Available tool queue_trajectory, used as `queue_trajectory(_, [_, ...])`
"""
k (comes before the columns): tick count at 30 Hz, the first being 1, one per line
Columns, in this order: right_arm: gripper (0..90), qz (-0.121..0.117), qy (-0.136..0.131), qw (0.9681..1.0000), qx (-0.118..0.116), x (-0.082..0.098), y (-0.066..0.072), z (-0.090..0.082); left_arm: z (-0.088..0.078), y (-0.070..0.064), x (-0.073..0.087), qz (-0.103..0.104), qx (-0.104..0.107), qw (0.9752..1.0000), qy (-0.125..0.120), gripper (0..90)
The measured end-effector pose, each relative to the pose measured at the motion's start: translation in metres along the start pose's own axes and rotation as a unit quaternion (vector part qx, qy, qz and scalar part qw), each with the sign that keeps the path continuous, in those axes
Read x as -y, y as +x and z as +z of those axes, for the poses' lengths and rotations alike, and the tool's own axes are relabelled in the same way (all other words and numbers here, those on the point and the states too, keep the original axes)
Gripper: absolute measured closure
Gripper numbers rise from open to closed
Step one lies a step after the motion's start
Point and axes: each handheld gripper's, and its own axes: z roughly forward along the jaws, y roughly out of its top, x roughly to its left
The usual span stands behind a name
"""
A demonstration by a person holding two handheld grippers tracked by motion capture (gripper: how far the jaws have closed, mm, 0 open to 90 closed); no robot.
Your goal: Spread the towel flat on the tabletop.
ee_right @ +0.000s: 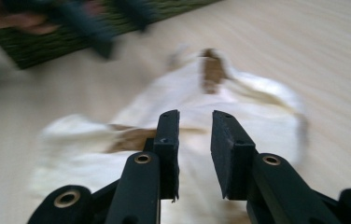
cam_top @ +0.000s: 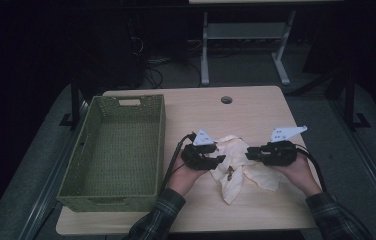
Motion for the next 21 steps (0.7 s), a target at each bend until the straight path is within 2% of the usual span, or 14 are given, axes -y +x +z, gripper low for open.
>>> queue_trajectory(4, [71.9,0.014,0.012,0.9997,0.018,-0.005,-0.026,0.010,-0.003,-0.011,0.014,-0.002,0.011,0.9999,0.007,51.3])
queue_trajectory(10, [71.5,0.023,0.022,0.9993,0.021,-0.015,-0.054,0.030,-0.005,-0.029,0.031,-0.002,0.034,0.9992,0.023,49.7])
queue_trajectory(12, [71.2,0.028,0.027,0.9990,0.025,-0.017,-0.062,0.037,-0.004,-0.034,0.034,-0.001,0.038,0.9991,0.021,48.9])
queue_trajectory(16, [70.0,0.040,0.040,0.9981,0.024,-0.016,-0.074,0.049,0.005,-0.042,0.038,0.004,0.050,0.9982,0.033,47.4])
queue_trajectory(19, [70.1,0.039,0.045,0.9981,0.017,-0.016,-0.079,0.056,0.014,-0.044,0.038,0.017,0.046,0.9978,0.045,48.4])
queue_trajectory(21, [70.1,0.040,0.051,0.9978,0.013,-0.016,-0.081,0.061,0.018,-0.043,0.038,0.024,0.037,0.9975,0.055,53.1])
